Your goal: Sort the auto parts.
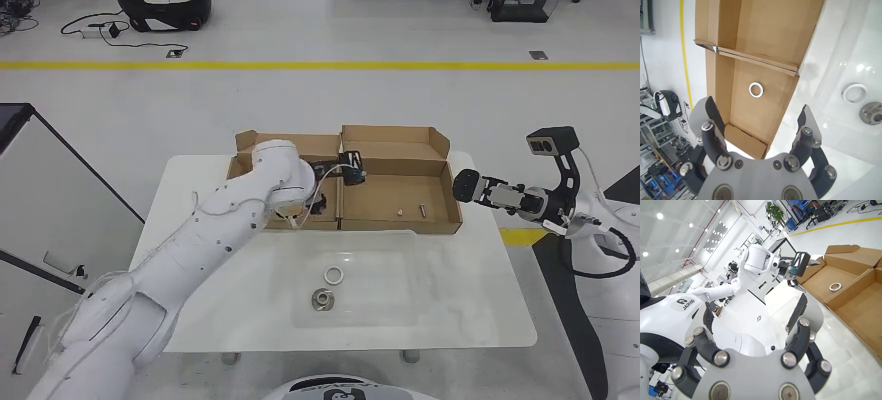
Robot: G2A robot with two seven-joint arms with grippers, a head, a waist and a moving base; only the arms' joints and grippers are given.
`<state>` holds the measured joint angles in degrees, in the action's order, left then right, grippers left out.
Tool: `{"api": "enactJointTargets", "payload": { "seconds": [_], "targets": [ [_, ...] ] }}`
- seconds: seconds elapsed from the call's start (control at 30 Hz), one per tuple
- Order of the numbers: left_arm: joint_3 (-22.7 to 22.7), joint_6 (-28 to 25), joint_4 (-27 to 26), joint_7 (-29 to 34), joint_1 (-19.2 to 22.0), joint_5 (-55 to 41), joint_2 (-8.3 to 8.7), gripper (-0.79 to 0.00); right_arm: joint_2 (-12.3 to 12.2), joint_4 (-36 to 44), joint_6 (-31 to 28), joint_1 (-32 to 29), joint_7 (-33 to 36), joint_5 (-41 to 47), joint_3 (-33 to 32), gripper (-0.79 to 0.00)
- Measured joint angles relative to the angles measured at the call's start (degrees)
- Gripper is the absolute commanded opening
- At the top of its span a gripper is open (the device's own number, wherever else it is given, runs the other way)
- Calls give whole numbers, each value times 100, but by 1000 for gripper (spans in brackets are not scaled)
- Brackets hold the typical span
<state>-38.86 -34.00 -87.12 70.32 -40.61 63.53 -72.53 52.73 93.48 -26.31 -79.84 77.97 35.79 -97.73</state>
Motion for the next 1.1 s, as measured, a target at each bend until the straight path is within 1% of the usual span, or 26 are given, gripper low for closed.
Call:
{"api": "enactJointTargets", "payload": {
  "seconds": [0.03, 0.13, 0.23, 0.3, 0.33, 0.67, 0.77, 0.9, 1.1],
  "targets": [
    [-25, 64, -335, 64, -127, -37, 145, 0, 0, 0, 0, 0, 0, 0, 0, 0],
    [-18, 203, -958, 203, -288, -211, 459, 0, 0, 0, 0, 0, 0, 0, 0, 0],
    [65, 330, -1358, 329, -307, -543, 711, 0, 0, 0, 0, 0, 0, 0, 0, 0],
    [120, 393, -1548, 392, -276, -819, 830, 0, 0, 0, 0, 0, 0, 0, 0, 0],
    [135, 410, -1598, 408, -263, -900, 861, 0, 0, 0, 0, 0, 0, 0, 0, 0],
    [143, 434, -1551, 385, -296, -901, 858, 0, 0, 0, 0, 0, 0, 0, 0, 0],
    [268, 456, -1484, 452, -281, -1072, 831, 0, 0, 0, 0, 0, 0, 0, 0, 0],
    [579, 735, -1400, 736, -10, -1611, 754, 0, 0, 0, 0, 0, 0, 0, 0, 0],
    [986, 1348, -1147, 1350, 591, -3078, 617, 0, 0, 0, 0, 0, 0, 0, 0, 0]
  ]
}}
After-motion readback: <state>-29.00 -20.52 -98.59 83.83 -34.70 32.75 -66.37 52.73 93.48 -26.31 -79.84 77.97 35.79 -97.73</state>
